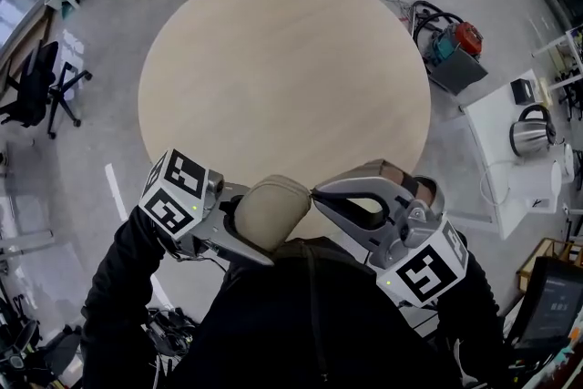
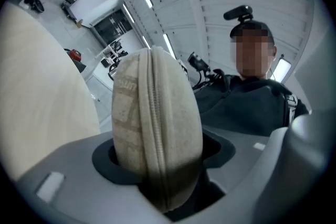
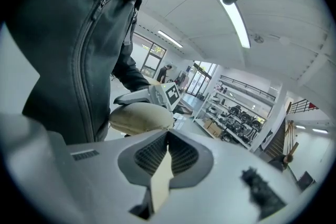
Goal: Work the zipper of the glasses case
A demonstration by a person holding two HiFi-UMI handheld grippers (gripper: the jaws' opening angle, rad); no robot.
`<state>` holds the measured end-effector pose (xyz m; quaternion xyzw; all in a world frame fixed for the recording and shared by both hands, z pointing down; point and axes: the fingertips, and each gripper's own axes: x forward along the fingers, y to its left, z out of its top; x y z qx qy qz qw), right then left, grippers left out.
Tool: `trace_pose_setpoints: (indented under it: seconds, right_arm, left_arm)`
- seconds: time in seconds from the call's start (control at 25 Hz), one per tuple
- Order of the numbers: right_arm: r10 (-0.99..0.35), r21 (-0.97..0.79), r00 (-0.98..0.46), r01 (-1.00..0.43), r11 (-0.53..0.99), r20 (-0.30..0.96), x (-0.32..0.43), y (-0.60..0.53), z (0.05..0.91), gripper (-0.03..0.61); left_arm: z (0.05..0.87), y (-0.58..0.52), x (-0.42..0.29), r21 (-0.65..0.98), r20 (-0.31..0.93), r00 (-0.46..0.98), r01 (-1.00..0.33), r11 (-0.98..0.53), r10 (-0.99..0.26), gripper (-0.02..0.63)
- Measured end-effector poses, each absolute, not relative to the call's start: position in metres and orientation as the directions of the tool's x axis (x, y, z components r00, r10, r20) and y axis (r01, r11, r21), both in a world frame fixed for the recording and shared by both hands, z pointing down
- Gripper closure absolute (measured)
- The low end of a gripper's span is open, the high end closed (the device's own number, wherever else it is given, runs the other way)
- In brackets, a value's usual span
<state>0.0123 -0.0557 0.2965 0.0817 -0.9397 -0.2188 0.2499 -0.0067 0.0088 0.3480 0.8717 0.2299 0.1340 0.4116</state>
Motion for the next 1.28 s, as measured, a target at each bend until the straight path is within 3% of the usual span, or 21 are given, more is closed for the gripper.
trace_pose_setpoints:
  seconds: [0.12, 0.24, 0.44, 0.52, 0.64, 0.72, 0.96, 1.12, 1.28]
  right_arm:
    - [-0.262, 0.447, -0.862, -0.046, 0.893, 0.434, 0.013, -0.058, 0.298, 0.571]
    - [-0.265, 0.405, -0.871, -0.086, 0.910, 0.413, 0.013, -0.059, 0.301, 0.572]
    - [-0.311, 0.271, -0.889, -0.224, 0.936, 0.337, 0.019, -0.072, 0.307, 0.571]
    - [-0.326, 0.250, -0.885, -0.250, 0.935, 0.331, 0.026, -0.074, 0.314, 0.571]
    - [-0.323, 0.234, -0.887, -0.254, 0.938, 0.331, 0.039, -0.073, 0.324, 0.571]
    - [-0.305, 0.200, -0.896, -0.250, 0.947, 0.324, 0.046, -0.069, 0.331, 0.571]
    - [-0.246, 0.103, -0.909, -0.224, 0.969, 0.335, 0.048, -0.060, 0.343, 0.571]
    - [-0.234, 0.118, -0.908, -0.205, 0.972, 0.348, 0.039, -0.060, 0.337, 0.571]
    - [-0.153, 0.190, -0.896, -0.078, 0.979, 0.418, 0.041, -0.055, 0.338, 0.571]
  left_arm:
    - [0.352, 0.009, -0.007, 0.774, 0.077, 0.825, 0.305, -0.555, 0.560, 0.301]
    - [0.348, 0.005, -0.008, 0.794, -0.043, 0.841, 0.357, -0.493, 0.539, 0.298]
    - [0.342, -0.021, -0.007, 0.788, -0.353, 0.912, 0.411, -0.458, 0.210, 0.296]
    - [0.346, -0.029, -0.002, 0.796, -0.373, 0.922, 0.374, -0.476, 0.101, 0.297]
    - [0.353, -0.031, 0.008, 0.821, -0.306, 0.950, 0.296, -0.489, 0.062, 0.298]
    - [0.357, -0.028, 0.012, 0.843, -0.232, 0.967, 0.253, -0.475, 0.103, 0.302]
    - [0.374, -0.009, 0.014, 0.822, 0.003, 0.922, 0.218, -0.526, 0.387, 0.310]
    - [0.373, 0.002, 0.012, 0.831, 0.013, 0.874, 0.261, -0.492, 0.485, 0.311]
    - [0.375, 0.010, 0.019, 0.847, 0.010, 0.836, 0.284, -0.449, 0.549, 0.310]
